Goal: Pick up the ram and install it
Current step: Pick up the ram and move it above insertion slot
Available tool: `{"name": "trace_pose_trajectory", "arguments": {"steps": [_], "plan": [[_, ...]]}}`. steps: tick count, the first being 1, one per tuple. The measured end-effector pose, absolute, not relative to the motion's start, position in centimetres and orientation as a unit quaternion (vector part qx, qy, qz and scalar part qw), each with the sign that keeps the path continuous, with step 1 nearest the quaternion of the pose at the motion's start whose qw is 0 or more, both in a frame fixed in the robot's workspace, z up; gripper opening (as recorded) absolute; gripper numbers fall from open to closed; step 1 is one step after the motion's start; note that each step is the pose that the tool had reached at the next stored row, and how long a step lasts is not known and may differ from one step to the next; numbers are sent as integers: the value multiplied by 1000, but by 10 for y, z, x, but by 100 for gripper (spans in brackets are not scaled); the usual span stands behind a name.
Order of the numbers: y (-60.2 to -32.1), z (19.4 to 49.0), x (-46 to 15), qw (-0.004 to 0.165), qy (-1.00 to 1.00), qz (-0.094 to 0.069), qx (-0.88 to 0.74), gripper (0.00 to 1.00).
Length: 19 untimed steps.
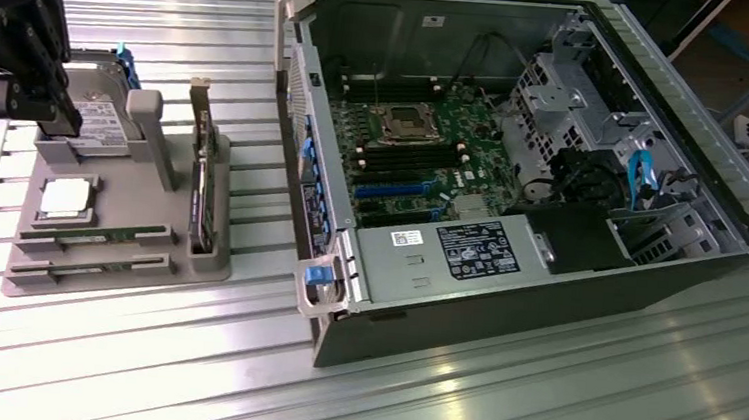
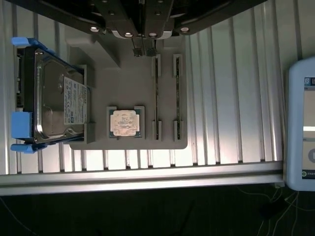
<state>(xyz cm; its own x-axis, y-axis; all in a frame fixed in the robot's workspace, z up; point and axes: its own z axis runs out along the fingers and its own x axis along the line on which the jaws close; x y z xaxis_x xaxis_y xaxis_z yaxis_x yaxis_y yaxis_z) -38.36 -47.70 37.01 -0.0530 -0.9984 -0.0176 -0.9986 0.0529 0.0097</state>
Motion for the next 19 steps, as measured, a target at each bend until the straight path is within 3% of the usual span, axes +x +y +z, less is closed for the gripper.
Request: {"name": "trace_pose_trajectory", "arguments": {"steps": [19], "plan": [[-488, 368, -385, 3, 726, 10, -688, 11]]}}
